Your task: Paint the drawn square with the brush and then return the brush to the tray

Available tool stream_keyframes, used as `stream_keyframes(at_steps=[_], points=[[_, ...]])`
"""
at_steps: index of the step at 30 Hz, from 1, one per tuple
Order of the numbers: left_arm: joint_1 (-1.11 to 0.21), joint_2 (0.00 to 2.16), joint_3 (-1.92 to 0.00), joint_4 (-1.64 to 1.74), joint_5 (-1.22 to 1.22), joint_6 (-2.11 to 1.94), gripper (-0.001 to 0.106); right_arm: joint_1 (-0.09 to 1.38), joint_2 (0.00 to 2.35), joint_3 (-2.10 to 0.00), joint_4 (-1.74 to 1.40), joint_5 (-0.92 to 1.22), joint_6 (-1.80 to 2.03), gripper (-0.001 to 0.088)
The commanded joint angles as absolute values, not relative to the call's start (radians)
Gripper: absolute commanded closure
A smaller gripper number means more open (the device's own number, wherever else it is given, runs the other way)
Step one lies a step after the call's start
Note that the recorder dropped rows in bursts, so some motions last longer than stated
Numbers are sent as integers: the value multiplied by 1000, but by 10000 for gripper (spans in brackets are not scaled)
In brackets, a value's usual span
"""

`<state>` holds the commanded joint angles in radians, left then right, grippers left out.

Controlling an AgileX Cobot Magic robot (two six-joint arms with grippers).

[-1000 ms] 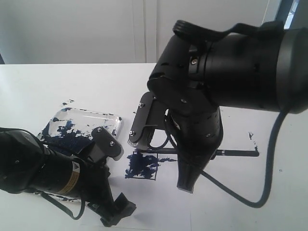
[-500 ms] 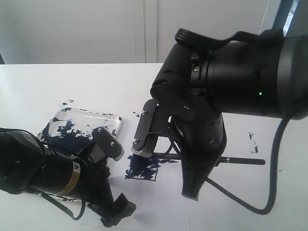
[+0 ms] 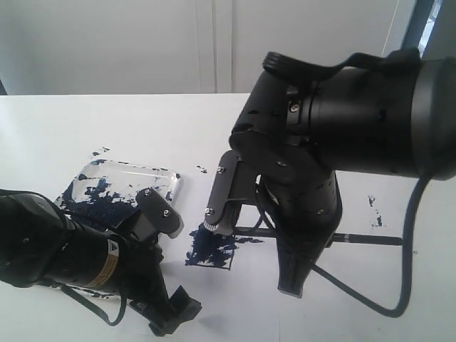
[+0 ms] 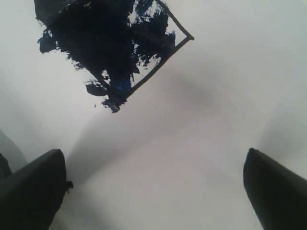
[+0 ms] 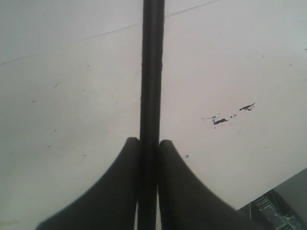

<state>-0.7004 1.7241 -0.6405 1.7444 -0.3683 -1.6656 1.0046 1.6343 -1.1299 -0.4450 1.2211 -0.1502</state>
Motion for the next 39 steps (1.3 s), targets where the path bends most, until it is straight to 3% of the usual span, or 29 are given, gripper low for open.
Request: stream_keyframes(at_steps=[19,39], points=[[-700,1724,-640,1744,-365,-1664,48,994,1465,-1014,-394,1221,-131,868],[-700,1724,-640,1744,-367,-1664,48,994,1460,-917,-374,1221,-131,868]])
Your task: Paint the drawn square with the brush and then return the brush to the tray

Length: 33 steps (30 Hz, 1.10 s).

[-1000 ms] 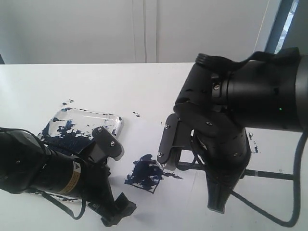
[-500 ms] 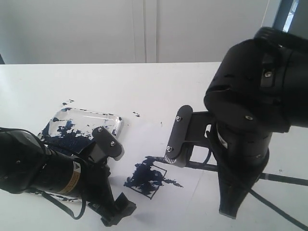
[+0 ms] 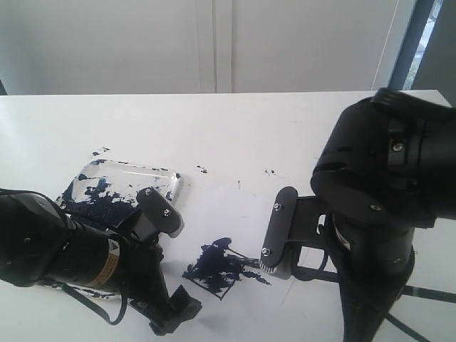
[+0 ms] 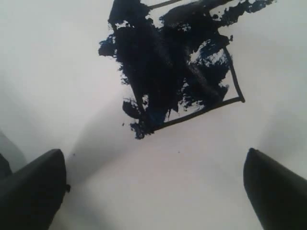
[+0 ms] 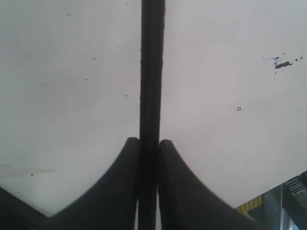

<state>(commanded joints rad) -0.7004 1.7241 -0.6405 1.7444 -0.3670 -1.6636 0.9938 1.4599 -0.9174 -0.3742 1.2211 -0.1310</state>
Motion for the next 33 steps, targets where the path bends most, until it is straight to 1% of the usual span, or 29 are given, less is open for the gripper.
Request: stream_keyframes(at_steps=[11,18,23,33], points=[[-700,1724,-640,1744,-370,-1660,48,996,1460,-917,-416,1221,-100,868],[-700,1724,-640,1744,-370,-1660,48,996,1532,-919,-420,1221,-94,868],[-700,1724,-640,1744,-372,-1660,48,996,1560,-926,-420,1160,-76,868],[-700,1724,-640,1744,-372,-1656,48,996,1562,-952,-422,1122,-76,868]])
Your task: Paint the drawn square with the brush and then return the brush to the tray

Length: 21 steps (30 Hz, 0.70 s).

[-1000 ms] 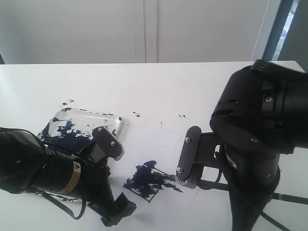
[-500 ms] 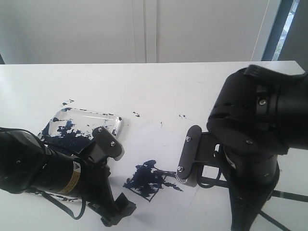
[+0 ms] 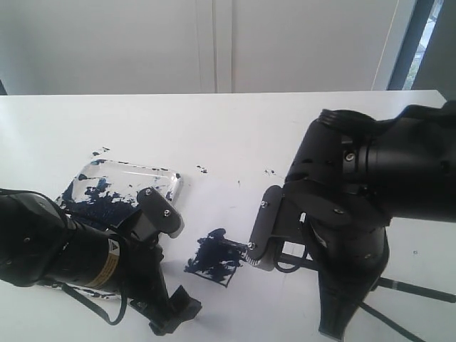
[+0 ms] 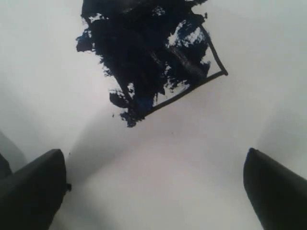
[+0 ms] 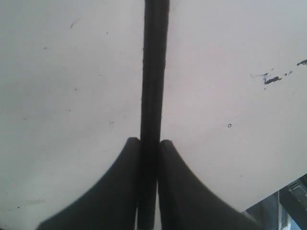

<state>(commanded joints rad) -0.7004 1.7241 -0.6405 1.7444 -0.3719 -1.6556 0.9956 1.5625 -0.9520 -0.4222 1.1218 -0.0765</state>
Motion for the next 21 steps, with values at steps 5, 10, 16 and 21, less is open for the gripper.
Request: stream_keyframes(at_steps=[5,10,16,21], points=[[-700,1724,-640,1744,-374,-1656,48,996,1562,-952,-422,1115,-67,868],[-700,1724,-640,1744,-374,-1656,48,996,1562,-954,-424,1084,-38,868],[-700,1724,-640,1744,-374,-1656,48,996,1547,-982,-471,1214,-38,868],[-700,1724,-640,1744,-370,-1656,48,996,1480,-1014,-445,1221,-42,868]])
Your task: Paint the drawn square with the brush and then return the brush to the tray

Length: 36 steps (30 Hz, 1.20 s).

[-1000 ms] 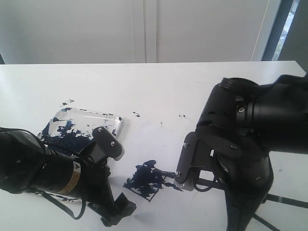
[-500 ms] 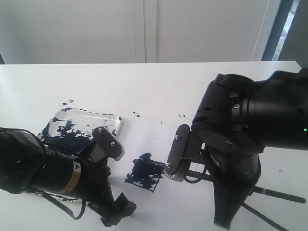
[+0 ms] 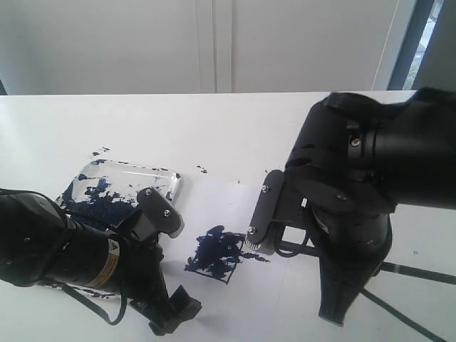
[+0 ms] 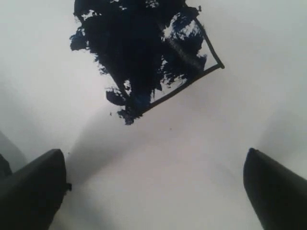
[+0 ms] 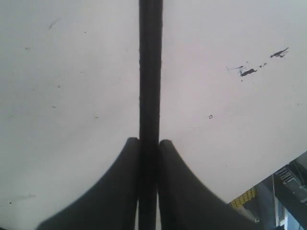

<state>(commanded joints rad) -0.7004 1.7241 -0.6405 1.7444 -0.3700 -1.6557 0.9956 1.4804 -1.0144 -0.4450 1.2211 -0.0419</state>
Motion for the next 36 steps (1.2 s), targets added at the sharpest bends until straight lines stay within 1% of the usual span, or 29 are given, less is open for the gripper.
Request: stream_keyframes(at_steps=[6,18,31,36], points=[[-700,1724,-640,1744,-370,-1656,48,996,1423,-1015,-348,1221,-70,868],[-700,1724,-640,1744,-372,-1656,48,996,1479,-975,-350,1221,-74,868],[-700,1724,-640,1744,-374,-1656,48,996,1479,-975,-355,1221,-74,868],[-700,1724,-640,1744,-374,-1656,48,996,1479,-975,-274,1221,-111,868]])
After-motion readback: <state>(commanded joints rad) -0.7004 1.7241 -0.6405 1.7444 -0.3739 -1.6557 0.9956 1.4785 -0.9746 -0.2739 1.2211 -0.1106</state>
